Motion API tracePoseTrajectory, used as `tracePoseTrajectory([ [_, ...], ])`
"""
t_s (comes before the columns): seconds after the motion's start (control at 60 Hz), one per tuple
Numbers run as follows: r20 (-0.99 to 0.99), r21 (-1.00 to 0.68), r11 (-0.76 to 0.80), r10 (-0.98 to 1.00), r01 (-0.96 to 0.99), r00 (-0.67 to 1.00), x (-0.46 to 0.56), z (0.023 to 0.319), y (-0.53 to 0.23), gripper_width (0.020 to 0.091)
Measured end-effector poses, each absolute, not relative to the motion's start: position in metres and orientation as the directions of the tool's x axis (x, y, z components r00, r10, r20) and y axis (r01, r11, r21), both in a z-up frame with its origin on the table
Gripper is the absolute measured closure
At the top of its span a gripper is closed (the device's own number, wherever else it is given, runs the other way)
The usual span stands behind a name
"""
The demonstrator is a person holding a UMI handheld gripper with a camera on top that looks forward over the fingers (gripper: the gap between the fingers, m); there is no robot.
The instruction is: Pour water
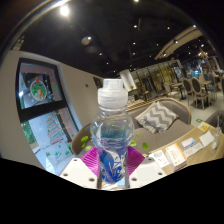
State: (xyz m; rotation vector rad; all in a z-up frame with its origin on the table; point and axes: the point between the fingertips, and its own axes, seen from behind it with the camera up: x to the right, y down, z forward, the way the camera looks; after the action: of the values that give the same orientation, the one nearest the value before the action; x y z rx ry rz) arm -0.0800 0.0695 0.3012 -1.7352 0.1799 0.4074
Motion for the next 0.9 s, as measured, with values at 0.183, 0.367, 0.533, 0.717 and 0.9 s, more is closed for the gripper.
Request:
tracePoseTrajectory([
  [0.183,-0.132,-0.970,-0.212,0.043,-0.120,0.990,0.001,0.253,0.076,0.0797],
  [0.367,-0.070,-0.949,-0.308,0.016,-0.062,0.997,0.042,0.183,0.072,0.0792],
  [0.533,-0.047,-0.930,-0.365,0.005,-0.042,0.999,0.058,0.125,0.069,0.0791],
  [0.717,-0.055,-0.902,-0.429,-0.009,-0.054,0.998,0.060,0.076,0.058,0.0791],
  [0.9,-0.015,-0.916,-0.400,-0.016,-0.020,1.000,0.059,0.075,0.056,0.0704],
])
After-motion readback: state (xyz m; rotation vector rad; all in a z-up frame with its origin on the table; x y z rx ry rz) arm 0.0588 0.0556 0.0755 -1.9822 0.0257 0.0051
